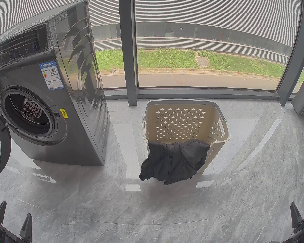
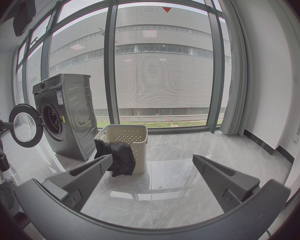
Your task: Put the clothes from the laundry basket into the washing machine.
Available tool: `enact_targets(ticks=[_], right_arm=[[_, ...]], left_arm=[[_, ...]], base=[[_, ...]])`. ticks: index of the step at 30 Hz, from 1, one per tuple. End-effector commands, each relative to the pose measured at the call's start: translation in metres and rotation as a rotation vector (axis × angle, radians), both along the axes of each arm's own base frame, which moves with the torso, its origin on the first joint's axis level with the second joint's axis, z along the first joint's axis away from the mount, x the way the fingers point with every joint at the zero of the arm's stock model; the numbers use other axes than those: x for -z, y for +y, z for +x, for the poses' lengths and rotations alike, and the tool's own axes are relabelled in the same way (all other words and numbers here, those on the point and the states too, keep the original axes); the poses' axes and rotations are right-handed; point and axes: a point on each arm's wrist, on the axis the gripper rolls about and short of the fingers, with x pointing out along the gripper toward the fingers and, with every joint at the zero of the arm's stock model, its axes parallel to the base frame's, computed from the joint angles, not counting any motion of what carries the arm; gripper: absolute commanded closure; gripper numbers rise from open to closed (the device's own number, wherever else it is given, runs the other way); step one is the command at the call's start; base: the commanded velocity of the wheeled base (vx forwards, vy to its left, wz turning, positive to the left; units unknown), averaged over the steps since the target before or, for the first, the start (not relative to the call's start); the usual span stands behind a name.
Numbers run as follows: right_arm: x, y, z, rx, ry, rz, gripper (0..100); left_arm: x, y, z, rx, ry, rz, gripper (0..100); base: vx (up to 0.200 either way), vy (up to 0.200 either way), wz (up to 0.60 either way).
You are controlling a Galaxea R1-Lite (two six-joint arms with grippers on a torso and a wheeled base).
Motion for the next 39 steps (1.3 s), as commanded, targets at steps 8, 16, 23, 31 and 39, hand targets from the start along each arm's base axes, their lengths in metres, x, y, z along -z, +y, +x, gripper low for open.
enact_targets(ticks=[8, 16, 23, 31, 39], right_arm=[[0.0027, 0.0000, -0.0006, -0.001, -0.008, 0.000, 0], [0.0027, 0.0000, -0.0006, -0.001, -0.008, 0.000, 0], [0.0027, 0.0000, -0.0006, 0.001, -0.008, 0.000, 0], [0.0027, 0.0000, -0.0006, -0.002, -0.008, 0.000, 0], [0.0027, 0.0000, -0.0006, -0.002, -0.008, 0.000, 0]], left_arm=[[0.0048, 0.0000, 0.0000, -0.001, 0.000, -0.004, 0], [0.0048, 0.0000, 0.0000, -0.002, 0.000, -0.007, 0], [0.0048, 0.0000, 0.0000, -0.001, 0.000, -0.004, 0], [0.0048, 0.0000, 0.0000, -0.001, 0.000, -0.004, 0], [0.0048, 0.0000, 0.0000, -0.001, 0.000, -0.004, 0]], base=[[0.200, 0.000, 0.00], [0.075, 0.000, 0.00], [0.000, 0.000, 0.00], [0.000, 0.000, 0.00], [0.100, 0.000, 0.00]])
